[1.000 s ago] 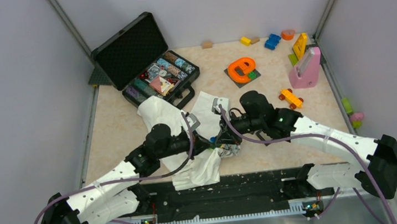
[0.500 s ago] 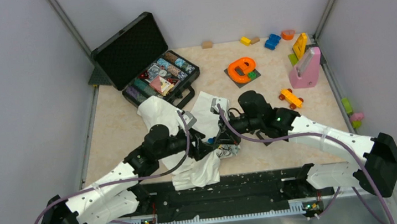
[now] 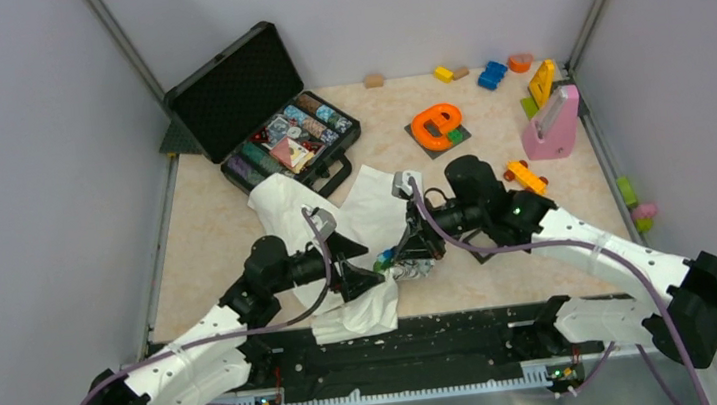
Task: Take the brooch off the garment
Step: Adjust the brooch on the clothes.
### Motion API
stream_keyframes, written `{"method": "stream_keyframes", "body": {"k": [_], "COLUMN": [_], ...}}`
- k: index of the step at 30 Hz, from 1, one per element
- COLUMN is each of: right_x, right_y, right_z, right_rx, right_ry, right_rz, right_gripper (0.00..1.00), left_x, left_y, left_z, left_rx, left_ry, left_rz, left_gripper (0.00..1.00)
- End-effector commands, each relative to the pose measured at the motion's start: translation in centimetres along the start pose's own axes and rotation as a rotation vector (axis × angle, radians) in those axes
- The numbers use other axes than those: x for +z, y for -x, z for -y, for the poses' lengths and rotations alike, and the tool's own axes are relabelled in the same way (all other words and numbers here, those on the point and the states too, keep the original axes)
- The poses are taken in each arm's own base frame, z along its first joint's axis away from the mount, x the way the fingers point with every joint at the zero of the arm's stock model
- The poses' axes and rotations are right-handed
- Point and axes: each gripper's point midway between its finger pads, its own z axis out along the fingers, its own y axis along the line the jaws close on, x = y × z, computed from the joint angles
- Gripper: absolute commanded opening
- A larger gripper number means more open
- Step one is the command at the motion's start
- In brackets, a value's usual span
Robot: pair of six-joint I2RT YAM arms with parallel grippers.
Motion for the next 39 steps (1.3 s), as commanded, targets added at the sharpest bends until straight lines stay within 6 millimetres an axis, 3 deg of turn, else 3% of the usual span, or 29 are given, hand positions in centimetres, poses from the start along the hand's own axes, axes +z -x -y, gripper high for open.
{"method": "stream_keyframes", "body": {"k": [1, 4, 7, 13, 14, 16, 21, 24, 25, 26, 30, 36, 39], "right_x": [-0.7, -0.5, -0.3, -0.2, -0.2, -0.1, -0.1, 0.0, 0.0, 0.0, -0.3, -2.0, -3.3], "right_y": [2.7, 2.8, 2.9, 2.9, 2.9, 2.9, 3.0, 3.1, 3.1, 3.1, 2.8, 3.5, 3.7], "right_z": [-1.6, -1.6, -1.5, -1.5, -1.5, -1.4, -1.5, -1.3, -1.1, -0.7, 0.7, 2.7, 3.6], "right_rx": [-0.049, -0.043, -0.042, -0.049, -0.050, -0.049, -0.021, -0.018, -0.020, -0.021, -0.033, -0.087, -0.065], "right_ry": [0.072, 0.083, 0.081, 0.087, 0.087, 0.087, 0.090, 0.081, 0.068, 0.046, -0.054, -0.222, -0.311], "right_rz": [0.056, 0.052, 0.058, 0.065, 0.066, 0.065, 0.068, 0.070, 0.072, 0.075, 0.092, 0.176, 0.269], "right_gripper": [0.00, 0.00, 0.00, 0.00, 0.00, 0.00, 0.00, 0.00, 0.00, 0.08, 0.34, 0.47, 0.59], "left_x": [0.2, 0.8, 1.5, 2.1, 2.1, 2.2, 2.3, 2.3, 2.4, 2.5, 2.9, 3.4, 3.2], "left_y": [2.2, 2.4, 2.4, 1.8, 1.9, 2.0, 1.7, 1.8, 1.8, 1.8, 2.0, 1.6, 1.5], "left_z": [3.0, 2.3, 1.7, 0.6, 0.6, 0.5, 0.6, 0.6, 0.6, 0.6, 0.5, 0.2, -0.3], "left_rx": [0.105, 0.099, 0.083, 0.068, 0.072, 0.071, 0.069, 0.070, 0.065, 0.057, -0.020, -0.157, -0.190], "left_ry": [-0.180, -0.152, -0.131, -0.090, -0.089, -0.083, -0.091, -0.094, -0.092, -0.092, -0.078, -0.057, -0.028], "left_rz": [0.063, 0.041, 0.005, -0.035, -0.033, -0.035, -0.064, -0.062, -0.064, -0.067, -0.079, -0.130, -0.121], "left_gripper": [0.92, 0.84, 0.66, 0.61, 0.48, 0.38, 0.33, 0.16, 0.05, 0.00, 0.00, 0.00, 0.00]}}
